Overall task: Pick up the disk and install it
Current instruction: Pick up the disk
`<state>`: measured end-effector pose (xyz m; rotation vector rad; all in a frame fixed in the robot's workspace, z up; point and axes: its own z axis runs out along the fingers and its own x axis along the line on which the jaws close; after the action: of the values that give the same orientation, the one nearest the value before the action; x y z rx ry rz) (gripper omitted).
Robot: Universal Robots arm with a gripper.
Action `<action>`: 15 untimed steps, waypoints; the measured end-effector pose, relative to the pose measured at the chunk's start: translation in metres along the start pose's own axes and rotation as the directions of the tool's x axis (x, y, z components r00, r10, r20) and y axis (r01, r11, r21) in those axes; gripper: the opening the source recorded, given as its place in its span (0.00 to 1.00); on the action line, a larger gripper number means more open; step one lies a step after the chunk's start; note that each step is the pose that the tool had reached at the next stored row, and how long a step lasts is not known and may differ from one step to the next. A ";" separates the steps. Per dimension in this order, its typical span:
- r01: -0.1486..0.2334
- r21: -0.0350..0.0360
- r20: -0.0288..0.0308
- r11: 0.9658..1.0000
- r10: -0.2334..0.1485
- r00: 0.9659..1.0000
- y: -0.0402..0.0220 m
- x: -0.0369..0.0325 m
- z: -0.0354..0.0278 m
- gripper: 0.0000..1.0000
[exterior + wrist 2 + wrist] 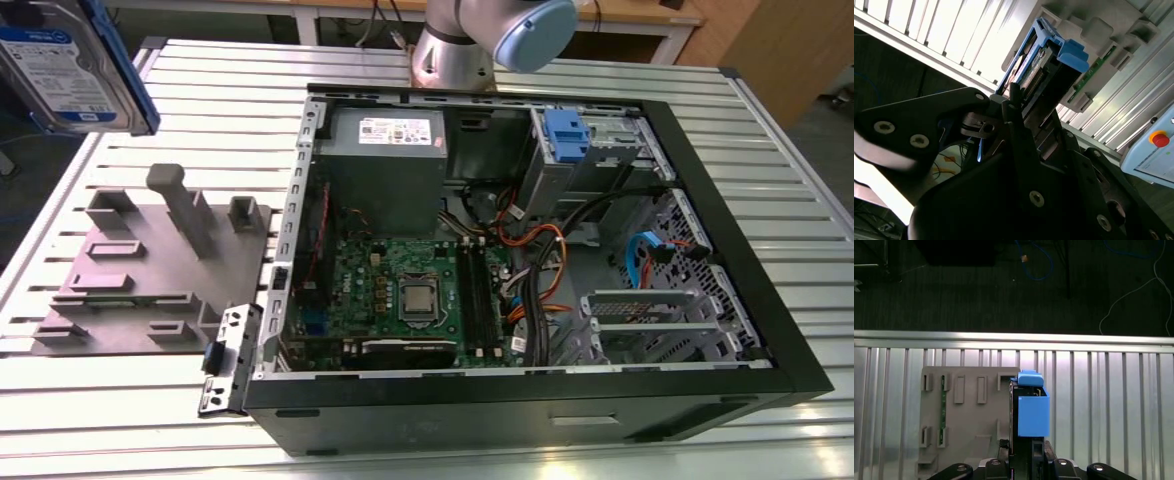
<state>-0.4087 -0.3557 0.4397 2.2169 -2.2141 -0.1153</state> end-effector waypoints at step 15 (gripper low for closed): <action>0.000 0.000 0.000 1.000 0.000 1.000 0.0003 -0.0031 -0.0056 0.35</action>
<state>-0.4086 -0.3529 0.4454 2.2170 -2.2141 -0.1152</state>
